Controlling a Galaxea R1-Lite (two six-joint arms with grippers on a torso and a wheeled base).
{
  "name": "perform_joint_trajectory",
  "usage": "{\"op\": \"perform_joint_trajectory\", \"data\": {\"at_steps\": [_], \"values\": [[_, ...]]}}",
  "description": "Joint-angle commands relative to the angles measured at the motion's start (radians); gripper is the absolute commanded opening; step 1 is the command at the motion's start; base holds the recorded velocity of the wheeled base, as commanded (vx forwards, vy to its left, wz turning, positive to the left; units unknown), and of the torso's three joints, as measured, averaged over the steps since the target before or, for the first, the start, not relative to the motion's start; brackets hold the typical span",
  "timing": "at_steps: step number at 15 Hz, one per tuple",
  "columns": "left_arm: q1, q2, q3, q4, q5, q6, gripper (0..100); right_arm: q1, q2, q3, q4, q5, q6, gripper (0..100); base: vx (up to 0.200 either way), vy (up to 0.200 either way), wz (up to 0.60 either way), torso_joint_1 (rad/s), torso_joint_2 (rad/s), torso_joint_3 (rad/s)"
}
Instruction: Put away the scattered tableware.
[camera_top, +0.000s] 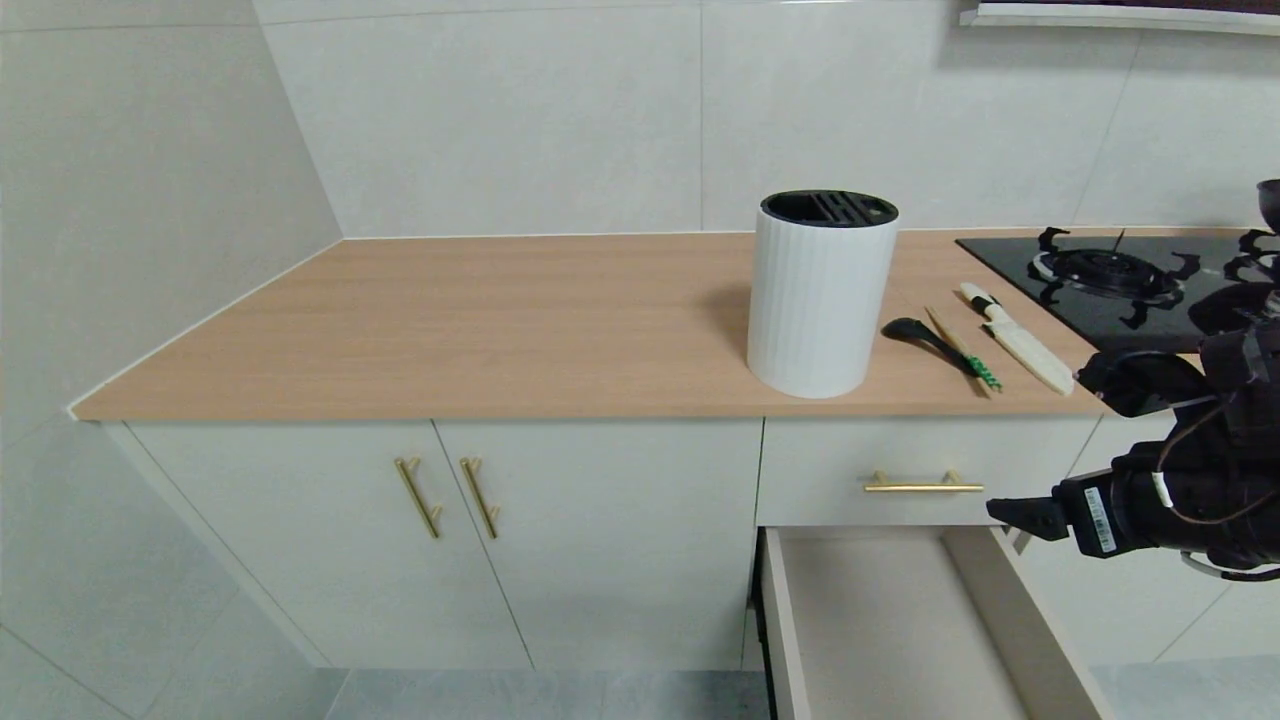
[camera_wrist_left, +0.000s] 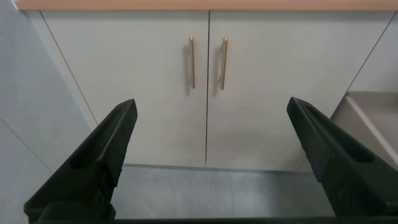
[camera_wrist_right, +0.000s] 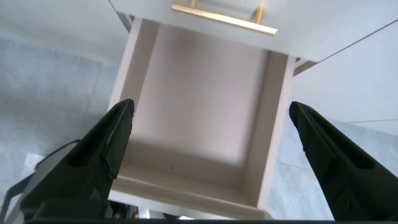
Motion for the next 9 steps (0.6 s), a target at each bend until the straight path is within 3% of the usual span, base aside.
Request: {"op": "perform_joint_trajectory", "data": {"at_steps": [1,4,9], "values": [[0.000,0.000,0.000,0.001,0.000,0.000,100,0.000,0.001,-0.003,0.001,0.000,0.000,100,0.000,0.000,0.00,0.139,-0.32,-0.183],[0.000,0.000,0.000,0.001,0.000,0.000,100,-0.002,0.033,-0.058,-0.012,-0.011,0.003,100,0.000,0.000,0.00,0.054,-0.11,-0.059],[0.000,0.000,0.000,0.001,0.000,0.000,100,-0.011,0.243,-0.349,-0.015,-0.074,0.009,100,0.000,0.000,0.00,0.000,0.00,0.000]]}}
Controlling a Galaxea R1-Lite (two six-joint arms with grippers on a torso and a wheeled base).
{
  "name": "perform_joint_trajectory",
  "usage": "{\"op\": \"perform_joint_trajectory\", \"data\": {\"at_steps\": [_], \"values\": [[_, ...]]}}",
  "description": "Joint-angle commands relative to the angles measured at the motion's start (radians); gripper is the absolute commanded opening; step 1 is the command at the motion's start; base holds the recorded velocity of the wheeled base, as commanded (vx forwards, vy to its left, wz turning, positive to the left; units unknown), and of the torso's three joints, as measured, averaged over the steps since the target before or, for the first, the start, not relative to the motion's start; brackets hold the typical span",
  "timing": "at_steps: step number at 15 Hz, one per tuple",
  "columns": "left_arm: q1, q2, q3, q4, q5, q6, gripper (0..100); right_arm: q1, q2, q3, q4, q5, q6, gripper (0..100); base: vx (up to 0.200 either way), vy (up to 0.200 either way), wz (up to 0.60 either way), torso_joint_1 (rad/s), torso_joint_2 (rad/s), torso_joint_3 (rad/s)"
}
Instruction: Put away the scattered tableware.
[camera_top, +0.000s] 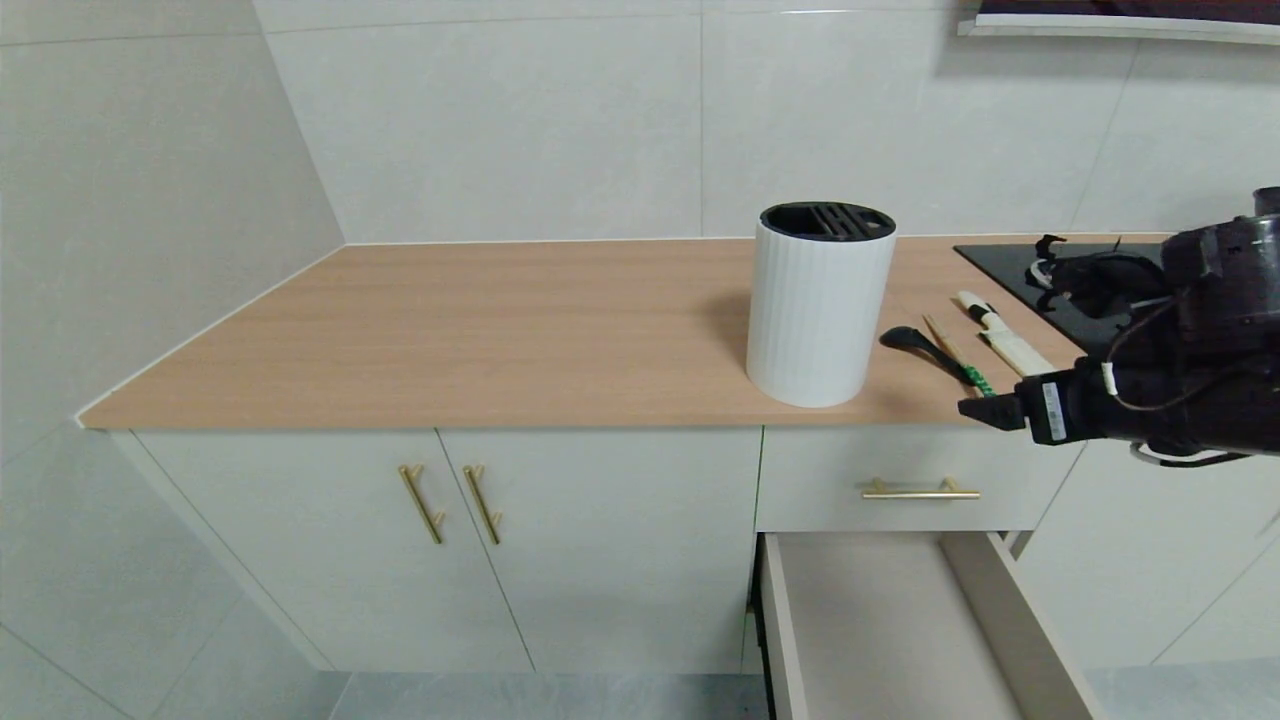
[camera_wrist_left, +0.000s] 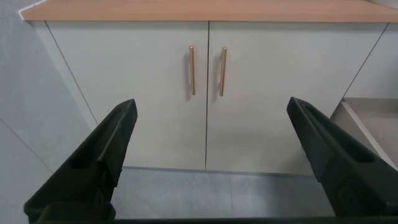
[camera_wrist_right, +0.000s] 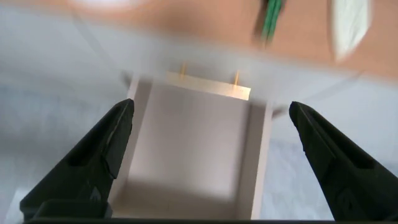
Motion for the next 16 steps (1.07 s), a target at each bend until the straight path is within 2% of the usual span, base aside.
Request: {"op": "perform_joint_trajectory", "data": {"at_steps": [1,6,11,16], "values": [[0.000,0.000,0.000,0.000,0.000,0.000,100,-0.001,0.149,-0.104,-0.018,-0.045,0.032,100,0.000,0.000,0.00,0.000,0.00,0.000],[0.000,0.000,0.000,0.000,0.000,0.000,100,-0.026,0.282,-0.109,-0.225,-0.168,0.062,100,0.000,0.000,0.00,0.000,0.00,0.000],[0.000,0.000,0.000,0.000,0.000,0.000,100,-0.081,0.344,-0.138,-0.236,-0.153,0.064,100,0.000,0.000,0.00,0.000,0.00,0.000],[0.000,0.000,0.000,0.000,0.000,0.000,100,-0.082,0.368,-0.151,-0.238,-0.153,0.065,100,0.000,0.000,0.00,0.000,0.00,0.000]]}}
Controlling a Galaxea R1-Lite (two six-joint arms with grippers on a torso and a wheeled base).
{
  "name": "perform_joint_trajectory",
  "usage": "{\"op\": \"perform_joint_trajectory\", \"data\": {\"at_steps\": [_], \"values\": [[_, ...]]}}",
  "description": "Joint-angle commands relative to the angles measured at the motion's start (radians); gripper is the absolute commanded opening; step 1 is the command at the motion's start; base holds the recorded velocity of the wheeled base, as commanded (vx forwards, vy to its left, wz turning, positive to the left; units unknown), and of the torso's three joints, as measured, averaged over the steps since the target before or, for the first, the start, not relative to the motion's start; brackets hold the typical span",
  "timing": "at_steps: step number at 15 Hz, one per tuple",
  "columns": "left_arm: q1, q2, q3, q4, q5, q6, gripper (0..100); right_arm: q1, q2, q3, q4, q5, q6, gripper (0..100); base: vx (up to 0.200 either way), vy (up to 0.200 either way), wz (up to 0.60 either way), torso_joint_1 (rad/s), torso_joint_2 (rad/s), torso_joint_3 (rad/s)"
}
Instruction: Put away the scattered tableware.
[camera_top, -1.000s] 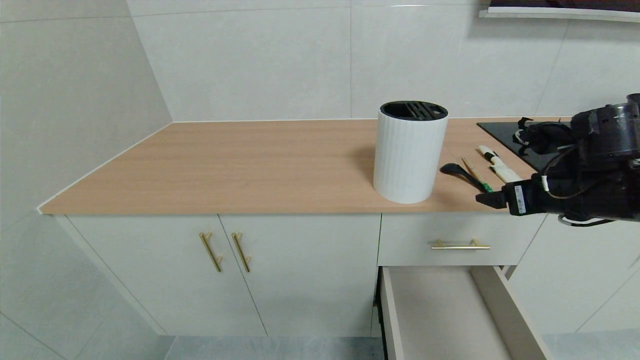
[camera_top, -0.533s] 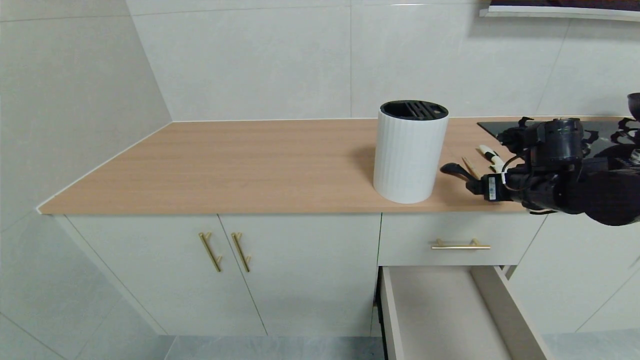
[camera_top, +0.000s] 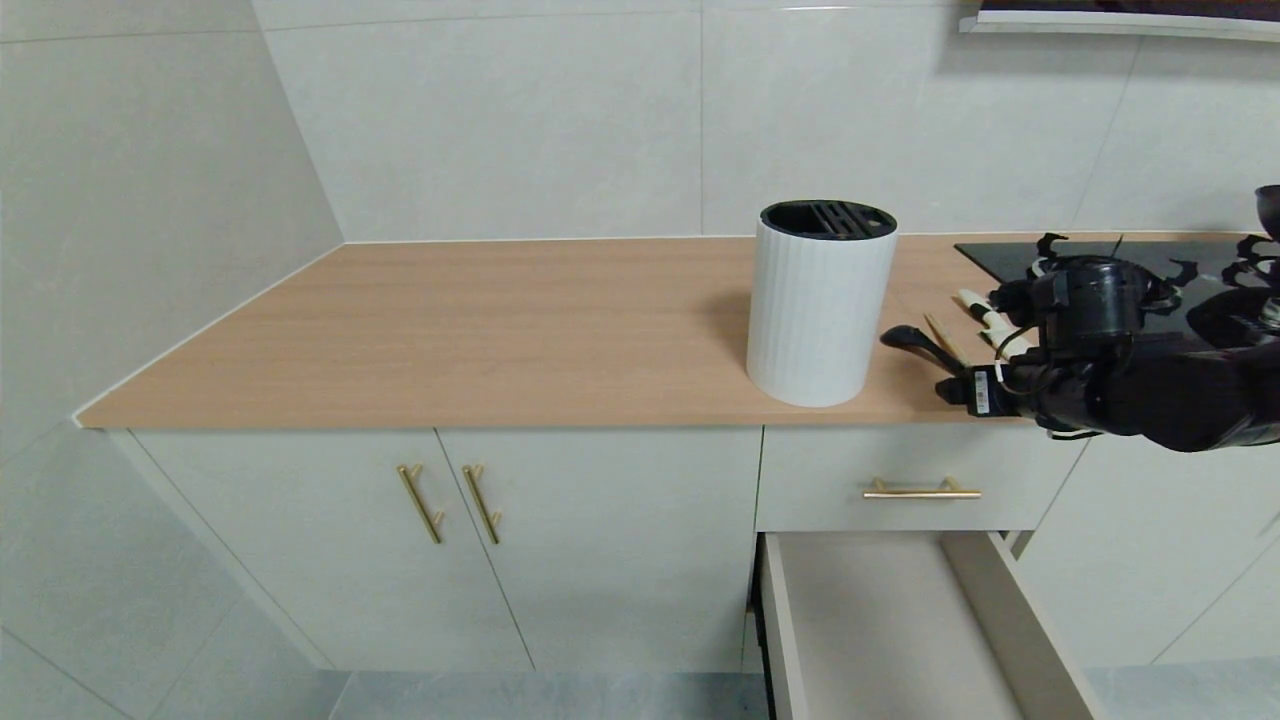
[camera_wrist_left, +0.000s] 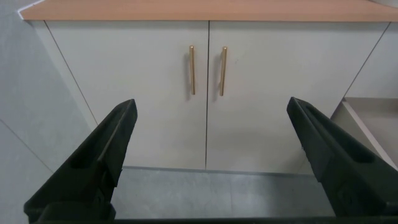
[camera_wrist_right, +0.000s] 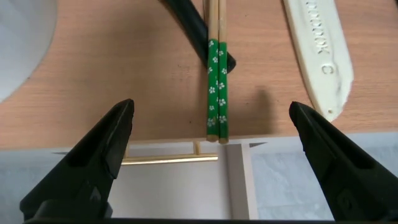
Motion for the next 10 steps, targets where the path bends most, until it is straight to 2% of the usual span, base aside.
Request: {"op": "perform_joint_trajectory", "data": {"at_steps": [1,5,6,10], "values": [[0.000,0.000,0.000,0.000,0.000,0.000,100,-0.004,0.018,-0.005,0.000,0.000,0.001,100,0.000,0.000,0.00,0.000,0.00,0.000],[0.000,0.000,0.000,0.000,0.000,0.000,100,-0.005,0.021,-0.013,0.001,0.000,0.007,100,0.000,0.000,0.00,0.000,0.00,0.000],[0.000,0.000,0.000,0.000,0.000,0.000,100,-0.005,0.021,-0.013,0.001,0.000,0.009,0,0.000,0.000,0.00,0.000,0.00,0.000],[0.000,0.000,0.000,0.000,0.000,0.000,100,-0.005,0.020,-0.013,0.001,0.000,0.009,0,0.000,0.000,0.00,0.000,0.00,0.000]]}}
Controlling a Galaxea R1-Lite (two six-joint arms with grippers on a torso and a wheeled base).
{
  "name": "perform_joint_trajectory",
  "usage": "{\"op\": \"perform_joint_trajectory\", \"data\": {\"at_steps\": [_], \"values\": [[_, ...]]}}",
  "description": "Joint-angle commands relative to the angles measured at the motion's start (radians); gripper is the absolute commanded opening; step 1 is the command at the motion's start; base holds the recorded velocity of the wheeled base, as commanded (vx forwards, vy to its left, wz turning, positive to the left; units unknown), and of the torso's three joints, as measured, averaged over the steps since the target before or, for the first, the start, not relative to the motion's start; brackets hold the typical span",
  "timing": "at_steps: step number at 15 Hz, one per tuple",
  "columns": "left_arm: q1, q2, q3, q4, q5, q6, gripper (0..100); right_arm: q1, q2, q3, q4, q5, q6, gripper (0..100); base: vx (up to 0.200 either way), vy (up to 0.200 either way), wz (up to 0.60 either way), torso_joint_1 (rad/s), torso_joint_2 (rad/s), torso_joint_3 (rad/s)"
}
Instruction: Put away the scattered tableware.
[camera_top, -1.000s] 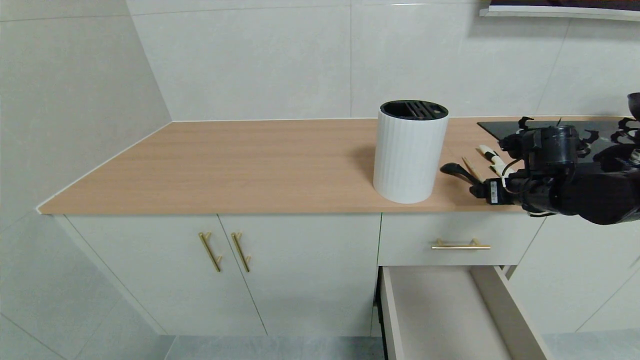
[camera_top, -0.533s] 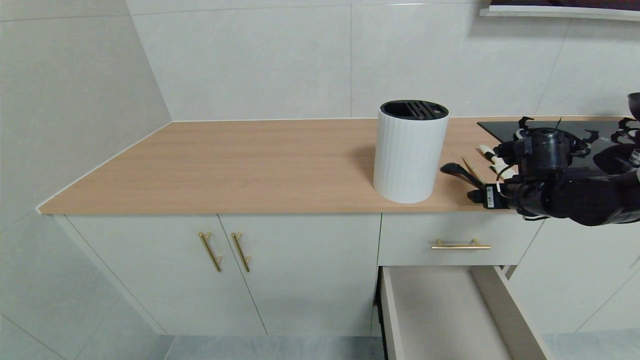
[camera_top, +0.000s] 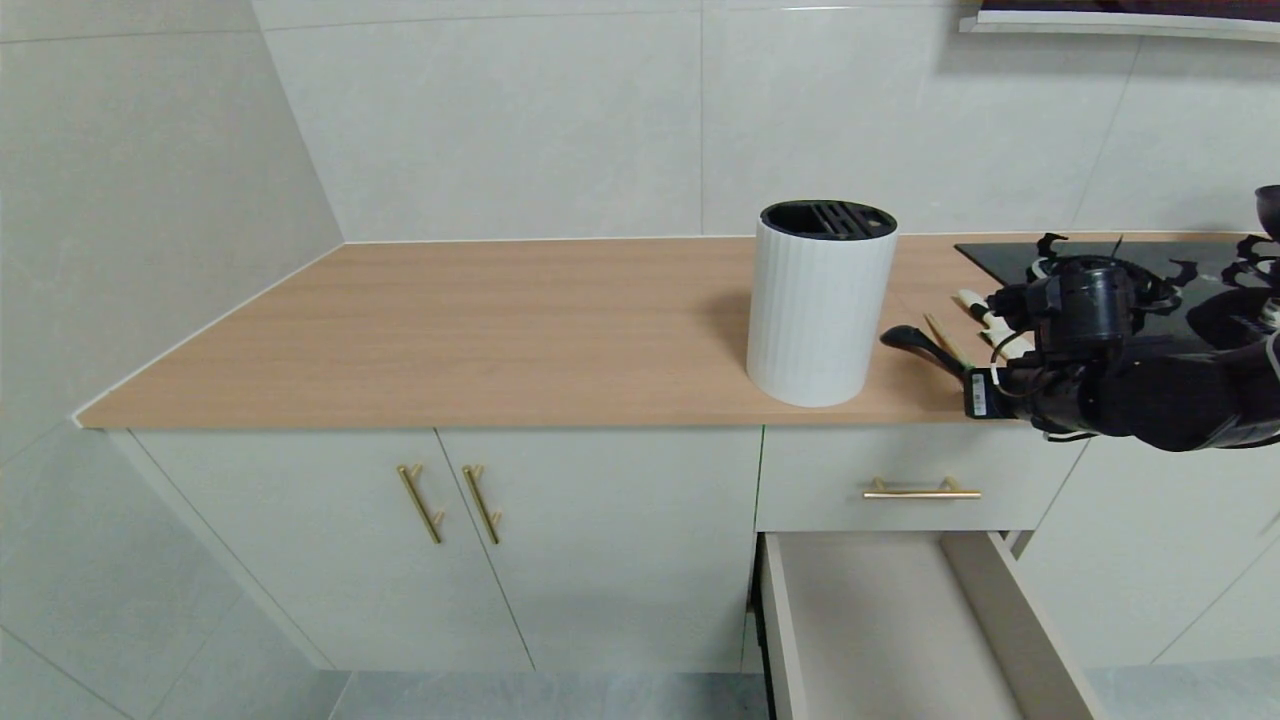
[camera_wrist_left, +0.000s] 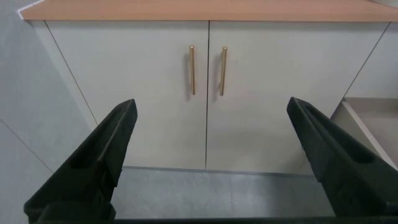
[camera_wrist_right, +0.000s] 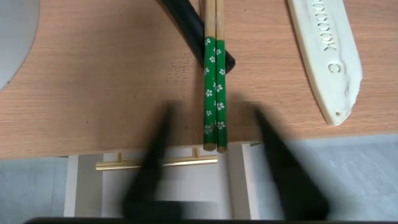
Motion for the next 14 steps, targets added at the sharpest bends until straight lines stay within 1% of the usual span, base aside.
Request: {"op": "perform_joint_trajectory", "data": {"at_steps": [1,6,8,9,11,14], "values": [[0.000,0.000,0.000,0.000,0.000,0.000,100,0.000,-0.005,0.000,-0.001,0.000,0.000,0,0.000,0.000,0.00,0.000,0.00,0.000],[0.000,0.000,0.000,0.000,0.000,0.000,100,0.000,-0.020,0.002,0.001,0.000,0.001,0,0.000,0.000,0.00,0.000,0.00,0.000],[0.000,0.000,0.000,0.000,0.000,0.000,100,-0.001,-0.059,0.006,0.004,0.001,0.032,0,0.000,0.000,0.00,0.000,0.00,0.000],[0.000,0.000,0.000,0.000,0.000,0.000,100,0.002,-0.122,0.029,0.015,0.001,0.064,0,0.000,0.000,0.00,0.000,0.00,0.000],[0.000,0.000,0.000,0.000,0.000,0.000,100,0.009,-0.230,0.117,0.019,0.009,0.072,0,0.000,0.000,0.00,0.000,0.00,0.000],[0.000,0.000,0.000,0.000,0.000,0.000,100,-0.014,-0.388,0.227,0.044,0.052,0.098,0,0.000,0.000,0.00,0.000,0.00,0.000]]}}
